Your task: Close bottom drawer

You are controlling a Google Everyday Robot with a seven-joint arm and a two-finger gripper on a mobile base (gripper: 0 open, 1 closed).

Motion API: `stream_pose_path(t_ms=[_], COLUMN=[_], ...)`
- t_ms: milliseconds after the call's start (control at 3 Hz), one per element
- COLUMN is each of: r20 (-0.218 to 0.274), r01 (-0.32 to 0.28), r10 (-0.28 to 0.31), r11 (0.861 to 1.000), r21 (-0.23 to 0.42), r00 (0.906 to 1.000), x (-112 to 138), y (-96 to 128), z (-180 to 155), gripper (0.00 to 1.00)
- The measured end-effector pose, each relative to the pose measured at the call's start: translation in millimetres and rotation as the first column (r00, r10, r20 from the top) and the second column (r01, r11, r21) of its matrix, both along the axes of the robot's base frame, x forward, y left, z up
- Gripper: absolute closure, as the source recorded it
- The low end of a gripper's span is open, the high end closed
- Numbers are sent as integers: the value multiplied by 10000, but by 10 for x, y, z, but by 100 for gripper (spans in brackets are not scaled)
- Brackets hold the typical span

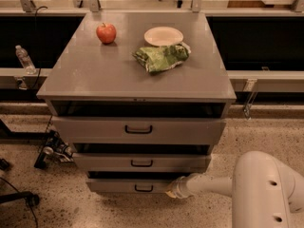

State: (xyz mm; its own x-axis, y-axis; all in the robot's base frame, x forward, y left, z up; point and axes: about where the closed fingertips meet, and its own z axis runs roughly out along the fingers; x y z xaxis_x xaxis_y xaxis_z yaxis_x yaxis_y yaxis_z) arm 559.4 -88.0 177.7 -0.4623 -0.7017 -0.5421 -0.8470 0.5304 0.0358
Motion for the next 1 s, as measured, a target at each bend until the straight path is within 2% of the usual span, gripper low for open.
stream_pose_path(t_ms=[333,667,1000], r20=[-836,-1463,-1970], r01=[364,696,1536], r10=[-400,-801,-1737], r11=[9984,9947,9816], r21=[-444,-760,-1135], r00=[9957,9860,9649], x=[-118,-217,-321], y=[-264,-471,-807], z=[-71,-132,-185], gripper=[100,100,100])
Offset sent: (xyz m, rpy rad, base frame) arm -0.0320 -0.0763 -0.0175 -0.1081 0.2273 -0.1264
